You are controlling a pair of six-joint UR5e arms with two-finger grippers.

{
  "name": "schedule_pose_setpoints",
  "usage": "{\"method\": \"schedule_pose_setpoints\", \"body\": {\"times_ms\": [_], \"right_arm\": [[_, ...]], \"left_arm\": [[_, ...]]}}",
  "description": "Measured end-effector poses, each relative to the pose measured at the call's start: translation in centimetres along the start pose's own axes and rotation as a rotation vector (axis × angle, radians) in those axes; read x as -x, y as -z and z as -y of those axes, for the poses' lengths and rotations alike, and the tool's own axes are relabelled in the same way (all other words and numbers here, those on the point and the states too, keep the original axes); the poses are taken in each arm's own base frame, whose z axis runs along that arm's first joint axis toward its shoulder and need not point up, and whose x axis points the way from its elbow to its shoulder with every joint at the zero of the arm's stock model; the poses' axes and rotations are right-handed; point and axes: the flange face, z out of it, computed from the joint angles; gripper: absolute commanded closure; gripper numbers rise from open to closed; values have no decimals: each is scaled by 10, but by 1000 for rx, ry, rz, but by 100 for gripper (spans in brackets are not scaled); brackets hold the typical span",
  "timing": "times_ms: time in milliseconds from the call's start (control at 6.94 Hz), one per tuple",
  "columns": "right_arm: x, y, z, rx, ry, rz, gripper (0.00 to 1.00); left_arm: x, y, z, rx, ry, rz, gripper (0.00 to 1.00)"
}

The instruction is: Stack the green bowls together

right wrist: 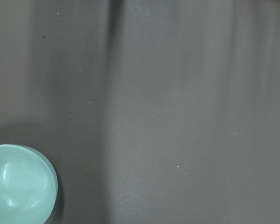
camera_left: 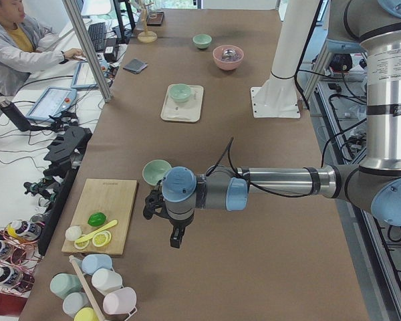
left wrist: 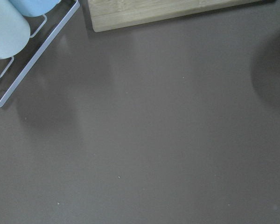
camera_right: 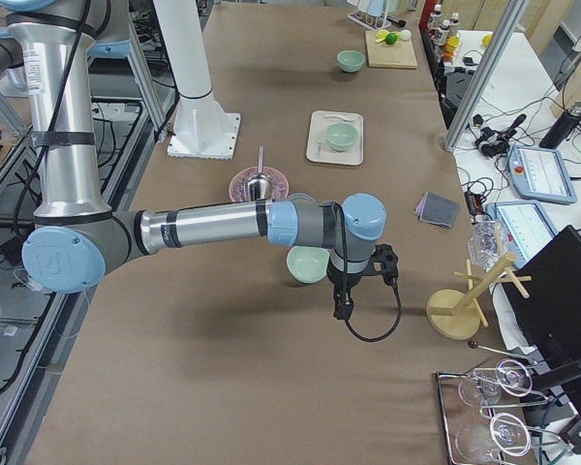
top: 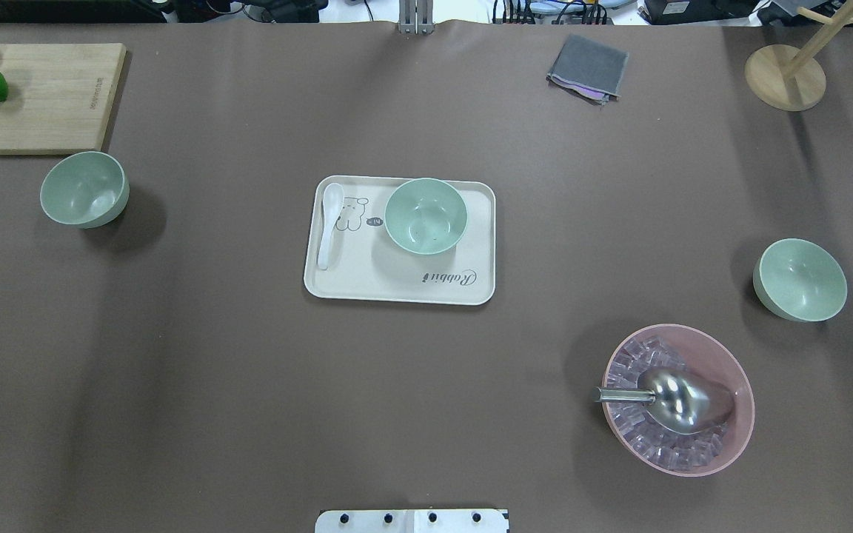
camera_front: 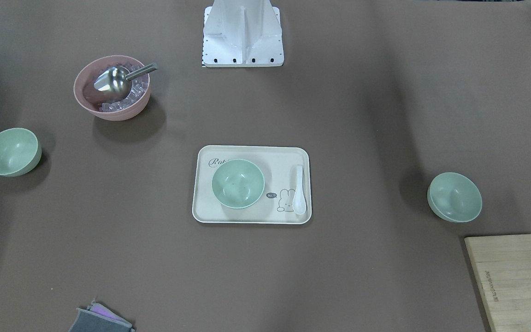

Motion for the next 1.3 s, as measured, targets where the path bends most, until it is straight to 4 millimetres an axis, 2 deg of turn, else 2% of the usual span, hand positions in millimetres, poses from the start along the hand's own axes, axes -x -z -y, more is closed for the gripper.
{"method": "schedule_pose_setpoints", "body": {"times_ms": [288, 576, 720, 1008, 1297], "right_arm": [[0, 3, -1, -6, -5, 1, 0], [0, 4, -2, -23, 4, 1, 0], [-2, 1, 0, -38, 15, 4, 0], [-11, -12, 5, -60, 38, 4, 0], [-13, -16, 5, -72, 50, 11, 0]], "left_arm": [[-4, 3, 3, -8, -10, 0, 2], [-18, 16, 8, -33, -37, 1, 2], [-26, 24, 11, -49, -55, 5, 2], [-32, 28, 15, -61, -75, 7, 2], [-37, 32, 18, -71, -89, 6, 3]]}}
